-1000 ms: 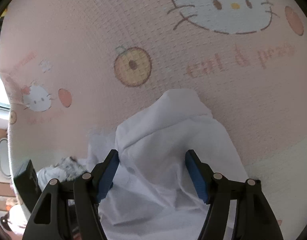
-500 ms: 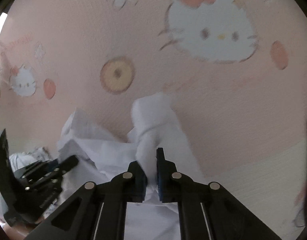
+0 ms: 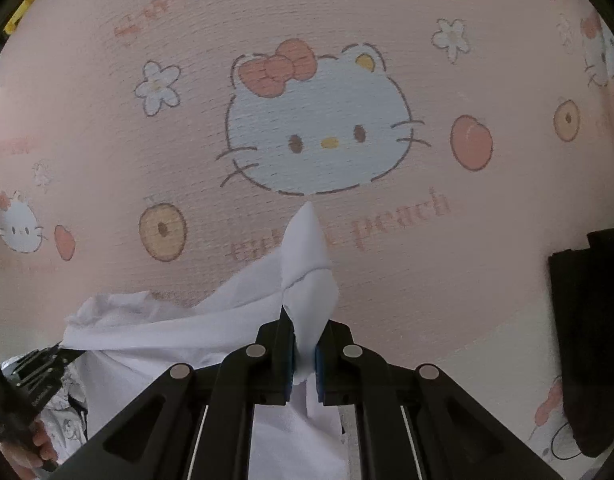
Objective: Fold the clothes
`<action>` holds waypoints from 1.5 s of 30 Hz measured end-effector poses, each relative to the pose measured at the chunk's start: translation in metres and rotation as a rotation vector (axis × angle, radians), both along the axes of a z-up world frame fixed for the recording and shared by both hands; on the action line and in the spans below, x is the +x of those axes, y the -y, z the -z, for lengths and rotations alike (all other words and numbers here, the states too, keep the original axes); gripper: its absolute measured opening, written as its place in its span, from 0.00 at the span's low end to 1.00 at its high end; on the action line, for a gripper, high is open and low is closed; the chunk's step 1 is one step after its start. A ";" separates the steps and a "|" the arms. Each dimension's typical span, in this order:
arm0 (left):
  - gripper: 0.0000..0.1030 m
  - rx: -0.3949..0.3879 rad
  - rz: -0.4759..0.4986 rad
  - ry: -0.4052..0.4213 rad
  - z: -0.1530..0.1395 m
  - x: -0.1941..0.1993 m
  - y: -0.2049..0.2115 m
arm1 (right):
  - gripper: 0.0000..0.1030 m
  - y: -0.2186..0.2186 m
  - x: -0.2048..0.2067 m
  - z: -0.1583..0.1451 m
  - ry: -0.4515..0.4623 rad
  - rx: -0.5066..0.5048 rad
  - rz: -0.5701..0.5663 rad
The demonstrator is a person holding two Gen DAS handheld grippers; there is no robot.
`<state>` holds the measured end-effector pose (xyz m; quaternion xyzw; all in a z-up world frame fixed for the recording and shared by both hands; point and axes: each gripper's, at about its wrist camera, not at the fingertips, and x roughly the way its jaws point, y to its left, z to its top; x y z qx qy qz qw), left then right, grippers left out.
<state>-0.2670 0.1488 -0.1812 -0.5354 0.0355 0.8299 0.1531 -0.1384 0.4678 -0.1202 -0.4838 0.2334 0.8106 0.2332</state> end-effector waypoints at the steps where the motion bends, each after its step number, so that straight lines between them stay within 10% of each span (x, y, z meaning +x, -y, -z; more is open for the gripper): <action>1: 0.09 -0.011 0.006 -0.008 -0.001 0.001 -0.002 | 0.05 -0.001 0.001 -0.001 -0.001 0.003 0.000; 8: 0.10 0.071 -0.065 0.014 -0.013 -0.005 0.022 | 0.07 0.001 0.004 -0.006 -0.067 -0.010 -0.014; 10: 0.16 0.089 -0.106 0.086 -0.006 -0.017 0.021 | 0.27 -0.001 0.002 0.001 -0.051 -0.067 -0.009; 11: 0.27 0.113 -0.132 0.114 -0.004 -0.018 0.025 | 0.64 -0.003 0.002 0.005 -0.047 -0.097 -0.001; 12: 0.43 0.139 -0.159 0.141 -0.001 -0.019 0.030 | 0.79 -0.004 0.004 0.008 -0.049 -0.125 0.010; 15: 0.74 0.239 -0.249 0.227 0.007 -0.020 0.047 | 0.79 -0.002 0.008 0.012 -0.090 -0.173 0.001; 33: 0.74 0.418 -0.209 0.268 -0.002 0.045 0.096 | 0.79 0.075 0.007 0.028 0.109 -0.164 -0.304; 45: 0.74 0.075 -0.029 0.128 0.000 0.111 0.090 | 0.79 0.179 -0.004 0.029 0.122 -0.275 -0.483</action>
